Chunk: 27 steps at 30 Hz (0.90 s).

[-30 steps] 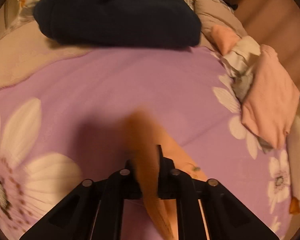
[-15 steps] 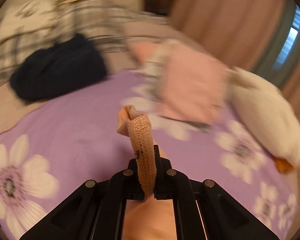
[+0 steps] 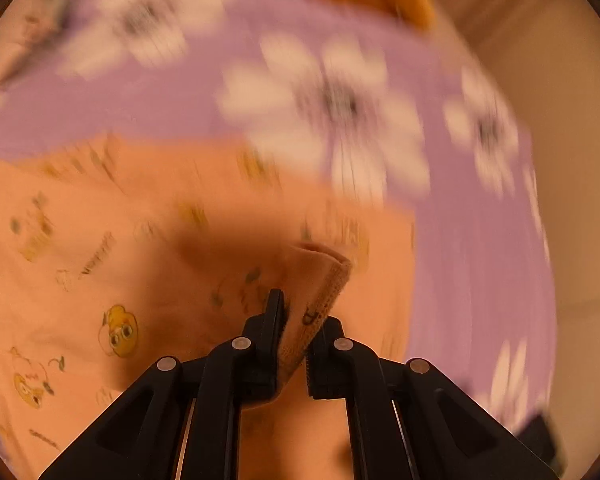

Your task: Fold small clothes

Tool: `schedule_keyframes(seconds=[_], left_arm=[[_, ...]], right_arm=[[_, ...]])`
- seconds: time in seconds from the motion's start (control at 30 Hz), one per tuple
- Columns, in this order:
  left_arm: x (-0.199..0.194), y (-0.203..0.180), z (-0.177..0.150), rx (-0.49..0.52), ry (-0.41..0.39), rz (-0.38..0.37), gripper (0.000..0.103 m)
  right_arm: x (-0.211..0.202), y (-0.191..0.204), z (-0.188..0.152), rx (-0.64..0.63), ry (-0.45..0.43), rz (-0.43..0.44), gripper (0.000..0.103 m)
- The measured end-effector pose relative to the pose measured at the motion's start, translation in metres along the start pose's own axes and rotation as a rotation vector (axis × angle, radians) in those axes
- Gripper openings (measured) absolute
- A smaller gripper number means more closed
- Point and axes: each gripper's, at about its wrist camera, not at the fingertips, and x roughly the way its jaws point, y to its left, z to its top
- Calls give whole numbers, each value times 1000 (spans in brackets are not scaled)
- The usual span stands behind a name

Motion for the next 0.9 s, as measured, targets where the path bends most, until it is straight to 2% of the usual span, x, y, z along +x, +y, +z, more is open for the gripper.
schedule_keyframes(seconds=[0.03,0.07,0.13,0.17,0.2,0.27,0.3,0.37,0.4,0.47,0.5,0.6,0.67,0.7,0.73,0.77,0.83,0.9], left_arm=[[-9,8,-6,-19,21,-8,4],[-26,24,-10,-63,-9,-3,4],[-67,50,-15,-102,-96,56,14],[-93,65,-21,-111,-163,100,32],[-113,76,-28,-120,-210,143,63],[-151,106,-49,-168,-310,265,76],[-163,120,-57,-196,-348,293,76],[-185,152,-74,-253,-408,284,76],[-187,164,-77,-262,-403,287,76],[-172,186,-83,-305,-334,334,76],[-162,194,-87,-326,-303,332,76],[-117,222,-102,-410,-209,254,75],[-86,235,-108,-469,-136,237,74],[-80,234,-106,-444,-144,266,74],[-81,223,-101,-374,-211,333,74],[-80,215,-97,-324,-237,372,74],[-68,204,-87,-243,-216,393,74],[-64,202,-82,-217,-250,398,73]], right_arm=[[1,1,1,-1,3,-2,67],[2,3,1,-5,4,-7,68],[4,7,0,-22,0,-18,72],[4,8,-1,-28,-1,-21,72],[5,10,-1,-35,0,-27,73],[5,10,-1,-36,-1,-31,74],[4,9,-2,-33,-4,-30,73],[2,8,-2,-25,-8,-30,73],[2,8,-3,-24,-9,-33,73],[1,9,-5,-26,-12,-41,73],[0,9,-7,-25,-18,-46,73],[2,13,-7,-41,-14,-73,73],[3,18,-9,-73,-13,-107,73],[4,19,-9,-80,-11,-115,73],[5,18,-8,-81,-7,-116,74],[6,18,-8,-83,-3,-114,75],[7,19,-8,-96,-2,-116,79],[10,20,-7,-104,9,-110,84]])
